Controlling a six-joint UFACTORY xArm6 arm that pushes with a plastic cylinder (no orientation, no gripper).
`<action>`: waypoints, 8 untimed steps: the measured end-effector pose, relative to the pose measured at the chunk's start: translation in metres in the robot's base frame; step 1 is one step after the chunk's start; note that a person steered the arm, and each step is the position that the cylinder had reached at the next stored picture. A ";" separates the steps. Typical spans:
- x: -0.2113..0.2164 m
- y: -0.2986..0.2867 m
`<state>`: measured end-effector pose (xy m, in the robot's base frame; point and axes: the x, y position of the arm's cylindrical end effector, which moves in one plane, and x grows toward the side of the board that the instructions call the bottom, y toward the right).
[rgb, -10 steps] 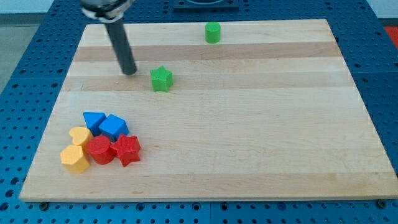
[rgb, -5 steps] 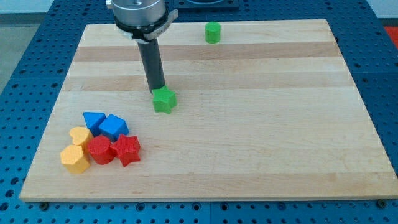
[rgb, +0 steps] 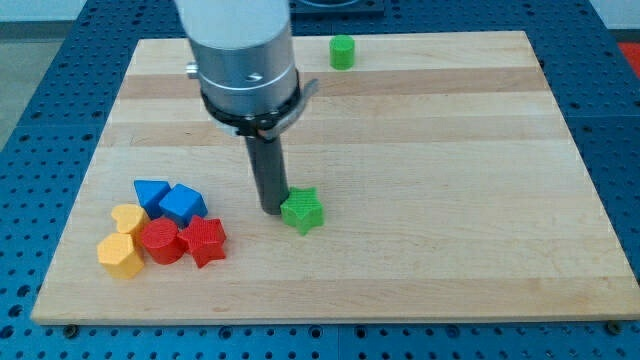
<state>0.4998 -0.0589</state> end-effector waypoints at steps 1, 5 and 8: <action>0.003 0.029; 0.002 0.101; 0.040 0.107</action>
<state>0.5400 0.0479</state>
